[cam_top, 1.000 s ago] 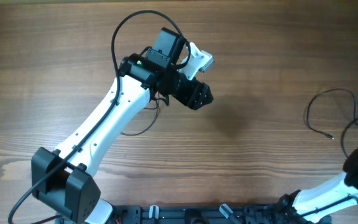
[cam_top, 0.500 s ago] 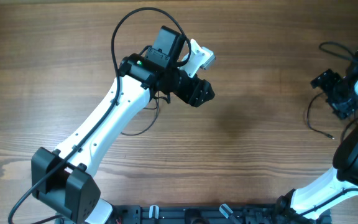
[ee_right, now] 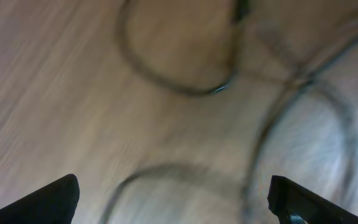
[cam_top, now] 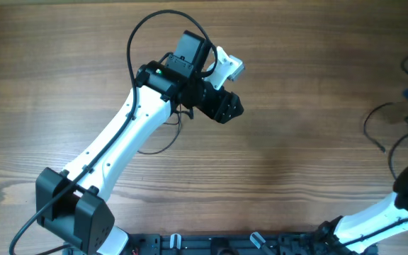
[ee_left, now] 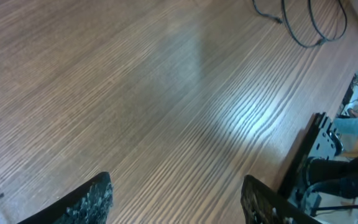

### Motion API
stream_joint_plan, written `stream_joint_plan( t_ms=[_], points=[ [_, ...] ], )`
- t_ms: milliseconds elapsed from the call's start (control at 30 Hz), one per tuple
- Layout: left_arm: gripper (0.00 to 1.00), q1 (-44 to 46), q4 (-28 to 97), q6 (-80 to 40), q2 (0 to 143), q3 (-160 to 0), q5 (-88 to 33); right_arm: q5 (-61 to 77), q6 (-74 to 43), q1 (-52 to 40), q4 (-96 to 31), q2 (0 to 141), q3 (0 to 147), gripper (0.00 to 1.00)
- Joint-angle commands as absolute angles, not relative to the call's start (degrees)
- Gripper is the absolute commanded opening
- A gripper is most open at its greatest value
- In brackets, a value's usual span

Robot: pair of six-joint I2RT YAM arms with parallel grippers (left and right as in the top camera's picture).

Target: Untangle cables

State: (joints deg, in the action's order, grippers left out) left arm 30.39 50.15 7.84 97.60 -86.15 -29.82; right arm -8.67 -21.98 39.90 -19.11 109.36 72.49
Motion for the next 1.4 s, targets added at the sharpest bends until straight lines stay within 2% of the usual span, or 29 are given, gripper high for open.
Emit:
stream_joint_plan(
  t_ms=[0,133,367,400,500,600,800,933,1133,1233,1367],
  points=[
    [0.68,30.37,51.33,8.47,97.41,-86.24,-29.91,-8.23,-19.25,44.66,-19.59,110.41,78.56,1.0],
    [0.68,30.37,51.31,8.08,97.41,-86.26,-29.91,-5.67,-19.09,45.54,-19.66,110.41,79.4,1.0],
    [0.71,29.28,50.78,8.08,97.41,-86.26,-25.76,0.1,-16.53,35.66,-23.57,109.25,80.66,1.0],
    [0.85,28.32,50.35,8.1,97.41,-86.26,-24.49,0.05,-15.9,33.1,-24.36,108.33,80.75,1.0],
    [0.94,24.43,47.94,8.14,97.41,-86.26,-23.64,-1.23,-15.0,24.71,-28.77,105.91,80.75,1.0],
    [0.98,17.26,46.7,8.12,97.41,-86.26,-21.96,-0.23,-15.18,14.9,-35.38,105.84,80.73,1.0],
    [1.0,1.96,48.82,8.1,97.41,-86.26,-21.98,2.09,-15.03,-3.75,-36.42,105.84,80.73,1.0],
    [1.0,-6.44,50.13,8.1,97.41,-86.26,-22.0,7.94,-19.97,-15.38,-33.63,105.84,80.73,1.0],
    [1.0,-14.5,51.44,8.51,97.41,-86.26,-22.0,10.5,-22.15,-29.89,-30.74,105.84,80.73,1.0],
    [1.0,-17.56,53.28,8.49,97.41,-86.26,-22.04,8.47,-25.76,-34.15,-27.03,106.56,80.73,1.0],
    [1.0,-18.13,53.67,8.51,97.41,-86.26,-23.83,8.38,-24.77,-38.06,-20.95,110.41,80.66,1.0]
  ],
)
